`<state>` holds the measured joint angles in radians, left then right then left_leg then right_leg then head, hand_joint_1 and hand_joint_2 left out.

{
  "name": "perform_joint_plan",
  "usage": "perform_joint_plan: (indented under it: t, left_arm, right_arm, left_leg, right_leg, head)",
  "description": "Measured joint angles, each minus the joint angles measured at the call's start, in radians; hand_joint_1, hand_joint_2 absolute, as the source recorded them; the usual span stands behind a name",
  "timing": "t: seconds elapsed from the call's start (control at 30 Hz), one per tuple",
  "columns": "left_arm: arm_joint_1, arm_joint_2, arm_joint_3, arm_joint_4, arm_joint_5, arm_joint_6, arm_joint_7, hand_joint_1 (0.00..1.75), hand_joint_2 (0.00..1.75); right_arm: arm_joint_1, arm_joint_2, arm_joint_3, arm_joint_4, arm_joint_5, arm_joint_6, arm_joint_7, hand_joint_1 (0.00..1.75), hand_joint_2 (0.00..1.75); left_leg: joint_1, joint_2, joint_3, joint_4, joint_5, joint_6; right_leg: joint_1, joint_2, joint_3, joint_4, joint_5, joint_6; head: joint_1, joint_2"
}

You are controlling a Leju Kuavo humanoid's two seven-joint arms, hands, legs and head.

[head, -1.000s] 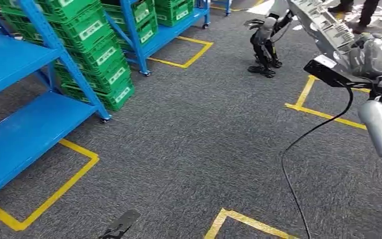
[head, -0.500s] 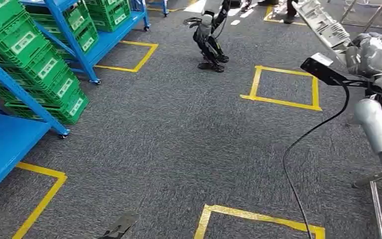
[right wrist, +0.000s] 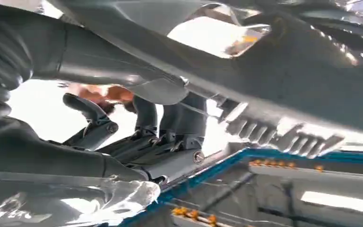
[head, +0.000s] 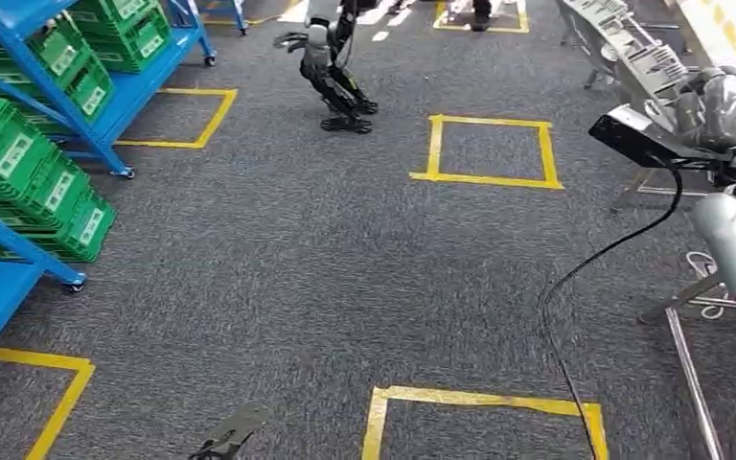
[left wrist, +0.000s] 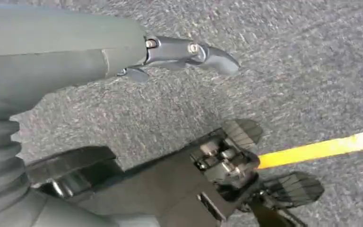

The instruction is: Take the parts from the cabinet and place them on the table.

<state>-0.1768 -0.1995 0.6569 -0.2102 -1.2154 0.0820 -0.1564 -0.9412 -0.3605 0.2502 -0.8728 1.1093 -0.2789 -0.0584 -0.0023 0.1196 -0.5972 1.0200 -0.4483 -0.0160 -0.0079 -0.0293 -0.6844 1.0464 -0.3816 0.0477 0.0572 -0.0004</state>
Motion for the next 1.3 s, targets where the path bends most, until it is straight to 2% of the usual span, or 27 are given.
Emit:
perform_joint_plan:
  t: [0.03,0.07,0.1,0.17,0.2,0.23,0.27,0.33,0.37,0.4,0.43,0.53,0.6,0.63,0.7,0.73,0.8,0.83,0.87,0.9,0.93,1.03,1.1,1.13,1.2,1.23,1.3]
  left_arm:
    - [-0.001,-0.002,0.0,0.0,0.0,0.0,0.0,0.0,1.75]
    - [-0.002,-0.002,0.0,0.0,0.0,0.0,0.0,0.0,1.75]
    - [-0.002,-0.002,0.0,0.0,0.0,0.0,0.0,0.0,1.75]
    - [0.001,-0.002,0.0,0.0,0.0,0.0,0.0,0.0,1.75]
    - [0.003,0.0,0.0,0.0,0.0,0.0,0.0,0.0,1.75]
    - [0.002,0.0,0.0,0.0,0.0,0.0,0.0,0.0,1.75]
    - [0.001,0.001,0.0,0.0,0.0,0.0,0.0,0.0,1.75]
    - [0.0,0.001,0.0,0.0,0.0,0.0,0.0,0.0,1.75]
    - [-0.001,0.001,0.0,0.0,0.0,0.0,0.0,0.0,1.75]
    - [-0.001,-0.001,0.0,0.0,0.0,0.0,0.0,0.0,1.75]
    - [-0.003,0.0,0.0,0.0,0.0,0.0,0.0,0.0,1.75]
    - [-0.005,0.0,0.0,0.0,0.0,0.0,0.0,0.0,1.75]
    - [-0.009,-0.001,0.0,0.0,0.0,0.0,0.0,0.0,1.75]
    - [-0.008,-0.001,0.0,0.0,0.0,0.0,0.0,0.0,1.75]
    - [-0.006,0.001,0.0,0.0,0.0,0.0,0.0,0.0,1.75]
    - [-0.007,0.002,0.0,0.0,0.0,0.0,0.0,0.0,1.75]
    - [-0.007,0.0,0.0,0.0,0.0,0.0,0.0,0.0,1.75]
    - [-0.007,-0.001,0.0,0.0,0.001,0.0,0.0,0.0,1.75]
    - [-0.008,-0.001,0.0,0.0,0.001,0.0,0.0,0.0,1.75]
    - [-0.009,0.001,0.0,0.0,0.002,0.0,0.0,0.0,1.75]
    - [-0.009,0.002,0.0,0.0,0.002,0.0,0.0,0.0,1.75]
    - [-0.01,0.001,0.0,0.0,0.002,0.0,0.0,0.0,1.75]
    - [-0.011,0.0,0.0,0.0,0.002,0.0,0.0,0.0,1.75]
    - [-0.01,0.0,0.0,0.0,0.002,0.0,0.0,0.0,1.75]
    - [-0.004,0.001,0.0,0.0,0.003,0.0,0.0,0.0,1.75]
    - [-0.003,0.003,0.001,0.0,0.004,0.0,0.0,0.0,1.75]
    - [-0.003,0.003,0.001,0.0,0.005,0.0,0.0,0.0,1.75]
  right_arm:
    - [0.0,0.0,-0.001,-0.001,0.002,0.0,0.0,1.75,1.75]
    - [-0.002,0.0,-0.001,-0.001,0.003,0.0,0.0,1.75,1.75]
    - [-0.003,0.001,0.0,-0.001,0.004,0.0,0.002,1.75,1.75]
    - [-0.003,0.006,0.001,0.0,0.007,0.001,0.003,1.75,1.75]
    - [-0.003,0.008,0.002,0.0,0.008,0.001,0.003,1.75,1.75]
    - [-0.003,0.01,0.002,0.0,0.009,0.001,0.003,1.75,1.75]
    - [-0.003,0.01,0.002,0.001,0.01,0.001,0.003,1.75,1.75]
    - [-0.007,0.01,0.002,0.001,0.013,0.001,0.004,1.75,1.75]
    - [-0.01,0.011,0.002,0.001,0.013,0.001,0.004,1.75,1.75]
    - [-0.017,0.014,0.002,0.002,0.013,0.001,0.004,1.75,1.75]
    - [-0.02,0.014,0.002,0.003,0.013,0.001,0.004,1.75,1.75]
    - [-0.021,0.013,0.0,0.009,0.015,0.002,0.005,1.75,1.75]
    - [-0.028,0.013,0.001,0.015,0.018,0.002,0.005,1.75,1.75]
    - [-0.031,0.015,0.003,0.016,0.019,0.002,0.004,1.75,1.75]
    - [-0.031,0.017,0.003,0.021,0.022,0.002,0.004,1.75,1.75]
    - [-0.031,0.017,0.003,0.024,0.023,0.002,0.004,1.75,1.75]
    - [-0.031,0.018,0.003,0.027,0.024,0.002,0.004,1.75,1.75]
    - [-0.032,0.018,0.003,0.027,0.024,0.002,0.004,1.75,1.75]
    - [-0.035,0.018,0.003,0.027,0.024,0.002,0.004,1.75,1.75]
    - [-0.038,0.02,0.003,0.028,0.024,0.002,0.004,1.75,1.75]
    - [-0.038,0.021,0.003,0.029,0.024,0.001,0.005,1.75,1.75]
    - [-0.038,0.021,0.002,0.033,0.025,0.002,0.006,1.75,1.75]
    - [-0.04,0.021,0.002,0.033,0.025,0.002,0.006,1.75,1.75]
    - [-0.04,0.022,0.002,0.033,0.025,0.002,0.008,1.75,1.75]
    - [-0.039,0.024,0.002,0.033,0.025,0.002,0.008,1.75,1.75]
    - [-0.038,0.025,0.003,0.033,0.025,0.002,0.008,1.75,1.75]
    - [-0.037,0.025,0.003,0.033,0.025,0.002,0.008,1.75,1.75]
  left_leg:
    - [0.005,-0.01,-0.002,0.002,-0.006,-0.009]
    - [0.01,-0.059,-0.008,0.021,-0.022,-0.011]
    - [0.01,-0.092,-0.038,0.083,-0.06,-0.012]
    - [0.01,-0.11,-0.127,0.253,-0.13,-0.012]
    - [0.008,-0.112,-0.164,0.313,-0.143,-0.009]
    - [0.007,-0.113,-0.176,0.321,-0.13,-0.006]
    - [0.006,-0.117,-0.167,0.291,-0.098,-0.002]
    - [0.008,-0.144,-0.092,0.127,0.0,0.005]
    - [0.014,-0.202,-0.056,0.055,0.031,0.005]
    - [0.021,-0.238,-0.039,0.015,0.024,0.006]
    - [0.018,-0.22,-0.039,0.014,0.022,-0.003]
    - [0.014,-0.183,-0.034,0.004,0.027,0.014]
    - [0.012,-0.158,-0.029,-0.002,0.031,0.027]
    - [0.009,-0.145,-0.029,-0.001,0.03,0.029]
    - [0.007,-0.115,-0.028,-0.001,0.028,0.032]
    - [0.007,-0.101,-0.027,-0.001,0.026,0.031]
    - [0.007,-0.077,-0.023,0.0,0.021,0.028]
    - [0.008,-0.063,-0.019,0.0,0.017,0.024]
    - [0.007,-0.054,-0.014,0.003,0.012,0.018]
    - [-0.003,-0.047,-0.016,0.004,0.009,0.011]
    - [-0.004,-0.041,-0.014,0.006,0.007,0.008]
    - [-0.001,-0.009,-0.008,0.001,0.003,-0.003]
    - [0.006,-0.084,-0.027,0.044,-0.03,-0.013]
    - [0.006,-0.103,-0.061,0.112,-0.066,-0.015]
    - [0.006,-0.111,-0.153,0.28,-0.128,-0.016]
    - [0.004,-0.112,-0.179,0.318,-0.129,-0.014]
    - [0.003,-0.118,-0.161,0.256,-0.065,-0.005]
  right_leg:
    - [-0.004,0.012,0.002,-0.003,0.003,-0.01]
    - [-0.006,0.022,0.002,-0.004,0.004,-0.015]
    - [-0.007,0.031,0.002,-0.004,0.005,-0.021]
    - [-0.005,0.06,0.001,-0.004,0.004,-0.025]
    - [-0.004,0.075,0.001,-0.004,0.005,-0.026]
    - [-0.003,0.09,0.001,-0.004,0.005,-0.026]
    - [-0.003,0.104,0.001,-0.004,0.005,-0.026]
    - [-0.007,0.135,0.004,-0.004,0.006,-0.024]
    - [-0.01,0.147,0.002,-0.004,0.006,-0.02]
    - [-0.005,0.162,-0.005,0.004,0.006,-0.012]
    - [-0.012,0.174,-0.011,-0.002,0.01,-0.006]
    - [-0.021,0.214,-0.017,-0.016,0.023,0.018]
    - [-0.008,0.088,-0.051,0.046,-0.018,0.016]
    - [-0.007,0.056,-0.086,0.124,-0.057,0.018]
    - [-0.008,0.037,-0.157,0.277,-0.117,0.022]
    - [-0.008,0.036,-0.166,0.299,-0.117,0.023]
    - [-0.009,0.028,-0.111,0.205,-0.061,0.025]
    - [-0.008,0.01,-0.051,0.1,-0.018,0.025]
    - [-0.007,-0.033,-0.001,0.011,0.003,0.028]
    - [0.006,-0.043,0.01,0.004,-0.009,0.023]
    - [0.003,-0.025,0.009,-0.001,-0.004,0.01]
    - [0.004,0.013,0.001,0.001,-0.002,-0.007]
    - [-0.003,0.031,0.004,-0.003,0.001,-0.021]
    - [-0.004,0.041,0.003,-0.003,0.001,-0.025]
    - [-0.002,0.069,0.002,-0.003,0.001,-0.028]
    - [-0.002,0.083,0.002,-0.003,0.001,-0.028]
    - [-0.003,0.113,0.003,-0.003,0.002,-0.027]
  head:
    - [0.0,0.0]
    - [0.0,0.0]
    - [-0.001,0.0]
    - [-0.003,0.0]
    - [-0.003,0.0]
    - [-0.003,0.0]
    - [-0.003,0.0]
    - [-0.003,0.0]
    - [-0.003,0.0]
    - [-0.002,0.0]
    - [-0.002,0.0]
    - [-0.004,0.0]
    - [0.005,0.0]
    - [0.005,0.0]
    - [0.006,0.0]
    - [0.006,0.0]
    - [0.006,0.0]
    - [0.006,0.0]
    - [0.006,0.0]
    - [0.005,0.0]
    - [0.003,0.0]
    - [0.003,0.0]
    - [0.002,0.0]
    - [-0.001,0.0]
    - [-0.002,0.0]
    - [-0.003,0.0]
    - [-0.003,0.0]
